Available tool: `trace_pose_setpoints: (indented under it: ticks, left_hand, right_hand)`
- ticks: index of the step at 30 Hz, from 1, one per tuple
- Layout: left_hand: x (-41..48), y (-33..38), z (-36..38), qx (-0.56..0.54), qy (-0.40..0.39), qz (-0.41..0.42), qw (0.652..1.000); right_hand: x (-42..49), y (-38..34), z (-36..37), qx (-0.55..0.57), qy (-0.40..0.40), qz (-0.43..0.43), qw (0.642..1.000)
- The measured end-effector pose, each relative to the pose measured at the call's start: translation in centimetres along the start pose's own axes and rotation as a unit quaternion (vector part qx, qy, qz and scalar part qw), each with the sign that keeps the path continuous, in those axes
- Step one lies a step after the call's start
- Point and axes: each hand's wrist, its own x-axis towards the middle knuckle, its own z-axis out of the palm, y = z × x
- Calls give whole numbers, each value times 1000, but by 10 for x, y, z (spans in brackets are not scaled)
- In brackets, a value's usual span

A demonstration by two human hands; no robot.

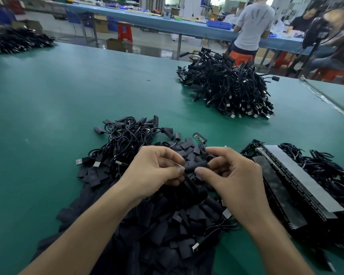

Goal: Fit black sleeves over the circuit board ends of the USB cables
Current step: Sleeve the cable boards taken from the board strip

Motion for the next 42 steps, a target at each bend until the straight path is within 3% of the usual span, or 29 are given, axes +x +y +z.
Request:
trace_pose_setpoints:
  ticks: [6, 12, 23, 27, 31, 33, 35, 38, 42]
  left_hand:
    - [1, 1, 0, -35, 27, -10, 999]
    - [0, 2, 2, -38, 47, 0, 998]
    - [-2, 6, 3, -64, 48, 18, 997]
    - [-4, 8, 3, 146, 63, 158, 975]
    - [-8, 10, 0, 431, 89, 244, 864]
    - [-10, 11, 0, 468, 66, 232, 850]
    - [-11, 12, 1, 451, 59, 197, 868]
    - [-10, 13, 0, 426, 133, 167, 879]
    - [-6, 16, -13, 378, 250, 151, 879]
  right_hand:
    - [-5, -3, 11, 15, 59, 35, 998]
    - [-4, -3, 15, 152, 24, 121, 981]
    - [-4, -8, 12, 197, 27, 126, 972]
    - [0, -15, 4, 243, 33, 117, 962]
    - [5, -26, -9, 350, 56, 119, 927]
    - [7, -27, -13, 370, 71, 125, 918]
    - [7, -25, -14, 339, 87, 143, 926]
    - [8, -19, -16, 235, 91, 161, 954]
    - [10, -8, -31, -38, -3, 136, 990]
